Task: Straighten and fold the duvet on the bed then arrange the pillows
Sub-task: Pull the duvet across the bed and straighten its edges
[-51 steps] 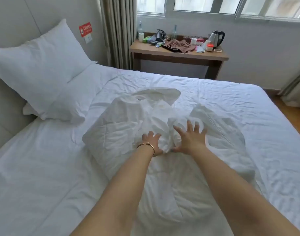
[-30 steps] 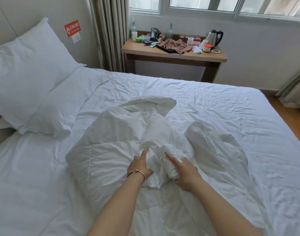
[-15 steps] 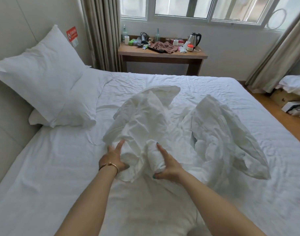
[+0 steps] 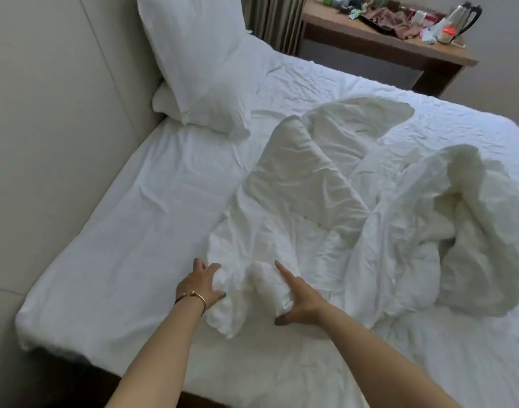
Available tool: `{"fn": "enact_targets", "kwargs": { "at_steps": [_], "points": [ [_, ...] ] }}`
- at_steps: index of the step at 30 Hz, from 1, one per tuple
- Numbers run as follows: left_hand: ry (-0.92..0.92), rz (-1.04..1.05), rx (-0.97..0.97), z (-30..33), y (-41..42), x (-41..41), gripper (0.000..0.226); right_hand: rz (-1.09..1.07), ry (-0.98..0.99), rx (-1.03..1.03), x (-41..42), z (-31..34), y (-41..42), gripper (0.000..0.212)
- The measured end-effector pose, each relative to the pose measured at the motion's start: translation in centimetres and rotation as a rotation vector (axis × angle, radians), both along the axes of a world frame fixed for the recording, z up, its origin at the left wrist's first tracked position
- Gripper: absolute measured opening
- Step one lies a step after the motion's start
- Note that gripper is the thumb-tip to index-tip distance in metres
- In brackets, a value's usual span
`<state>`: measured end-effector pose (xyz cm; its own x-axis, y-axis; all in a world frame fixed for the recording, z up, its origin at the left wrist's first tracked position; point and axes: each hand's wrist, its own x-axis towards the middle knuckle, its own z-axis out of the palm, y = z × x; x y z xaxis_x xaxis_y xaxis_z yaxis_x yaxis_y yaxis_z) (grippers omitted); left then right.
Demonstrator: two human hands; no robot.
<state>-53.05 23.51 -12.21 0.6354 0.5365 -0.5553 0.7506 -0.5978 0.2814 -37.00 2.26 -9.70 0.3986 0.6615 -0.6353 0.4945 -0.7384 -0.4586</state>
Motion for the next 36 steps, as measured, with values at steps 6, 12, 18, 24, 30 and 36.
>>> {"fn": "enact_targets", "kwargs": {
  "at_steps": [6, 12, 18, 24, 30, 36],
  "points": [
    [0.327, 0.028, -0.079, -3.0, -1.0, -2.8, 0.088, 0.245, 0.092, -0.401, -2.5, -3.1, -0.1, 0.096],
    [0.17, 0.254, -0.06, -4.0, -2.6, 0.8, 0.071, 0.126, -0.054, -0.094, -0.2, -4.6, -0.1, 0.055],
    [0.117, 0.321, -0.076, -5.4, -7.4, 5.0, 0.057, 0.2, -0.287, 0.098, 2.8, -6.1, 1.2, 0.073],
    [0.416, 0.305, -0.156, -7.7, -10.7, 2.6, 0.118, 0.893, -0.265, -0.378, 4.4, -10.6, 0.1, 0.098],
    [0.112, 0.406, 0.118, -7.9, -7.9, 2.5, 0.088, 0.552, -0.153, -0.216, 7.7, -8.0, 8.6, 0.068],
    [0.063, 0.591, 0.097, -10.1, -0.3, 3.1, 0.087, 0.615, -0.419, -0.09, 8.5, -8.4, 18.5, 0.087]
  ]
}}
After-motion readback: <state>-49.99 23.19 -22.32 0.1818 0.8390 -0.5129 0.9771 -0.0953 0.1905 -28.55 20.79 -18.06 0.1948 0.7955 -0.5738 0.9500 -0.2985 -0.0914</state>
